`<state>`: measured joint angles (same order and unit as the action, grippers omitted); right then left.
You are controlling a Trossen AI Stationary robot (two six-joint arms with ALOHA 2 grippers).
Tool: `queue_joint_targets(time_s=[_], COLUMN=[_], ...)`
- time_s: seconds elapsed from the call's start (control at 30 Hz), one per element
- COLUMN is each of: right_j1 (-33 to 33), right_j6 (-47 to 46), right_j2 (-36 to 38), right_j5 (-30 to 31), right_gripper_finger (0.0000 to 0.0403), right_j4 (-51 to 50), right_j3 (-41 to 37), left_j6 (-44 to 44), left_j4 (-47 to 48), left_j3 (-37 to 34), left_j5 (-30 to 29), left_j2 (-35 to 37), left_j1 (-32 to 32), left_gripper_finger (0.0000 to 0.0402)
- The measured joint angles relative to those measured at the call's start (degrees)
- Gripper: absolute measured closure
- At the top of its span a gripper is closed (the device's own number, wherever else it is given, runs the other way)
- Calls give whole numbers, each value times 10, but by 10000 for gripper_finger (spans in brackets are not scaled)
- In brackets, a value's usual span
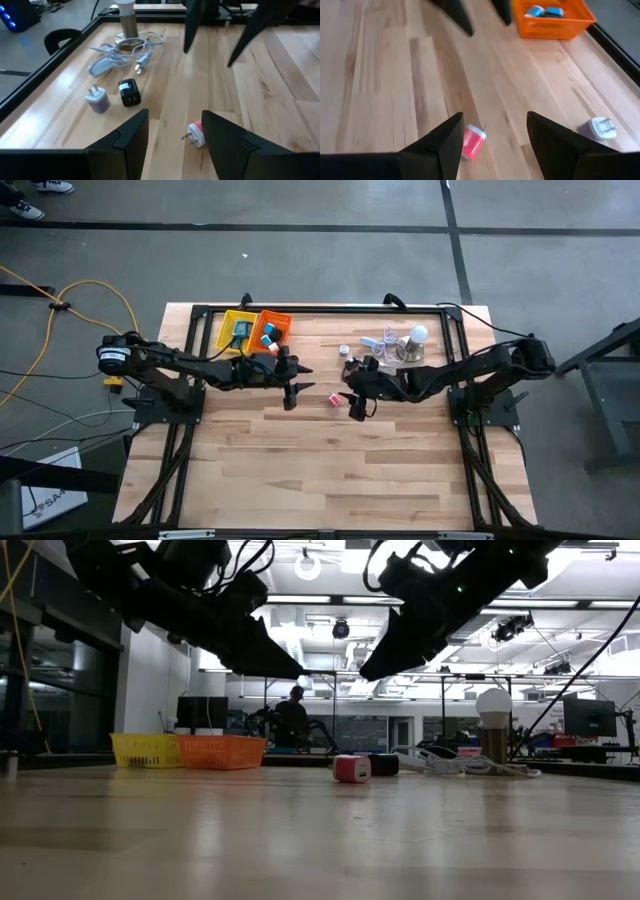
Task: Pick & Place Office items
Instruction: Put the pink adapter into the orange basket
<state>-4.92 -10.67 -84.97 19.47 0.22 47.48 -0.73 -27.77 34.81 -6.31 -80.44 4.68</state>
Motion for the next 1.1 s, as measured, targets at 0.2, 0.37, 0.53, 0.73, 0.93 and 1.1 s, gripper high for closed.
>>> queue_joint_targets(time_s=[0.2, 0.37, 0.53, 0.73, 0.93, 1.1], right_j1=[-35, -82, -117, -118, -114, -112], right_j6=[-42, -59, -98, -148, -193, -227], right_j2=[0, -8, -41, -106, -135, -138], right_j5=[32, 90, 150, 167, 184, 177], right_gripper_finger=[199, 200, 216, 238, 249, 249], right_j4=[5, 11, 17, 38, 57, 58], right_j3=[0, 1, 2, 0, 0, 0], left_j6=[0, 1, -22, -53, -53, -50], left_j4=[21, 41, 38, 38, 45, 60], left_j3=[0, 0, -1, -1, -1, -1], left_j5=[0, 0, 2, 2, 2, 3], left_j2=[0, 0, 0, 0, 0, 0], left_j1=[-13, -28, -55, -87, -111, -120], left_gripper_finger=[225, 225, 225, 225, 225, 225])
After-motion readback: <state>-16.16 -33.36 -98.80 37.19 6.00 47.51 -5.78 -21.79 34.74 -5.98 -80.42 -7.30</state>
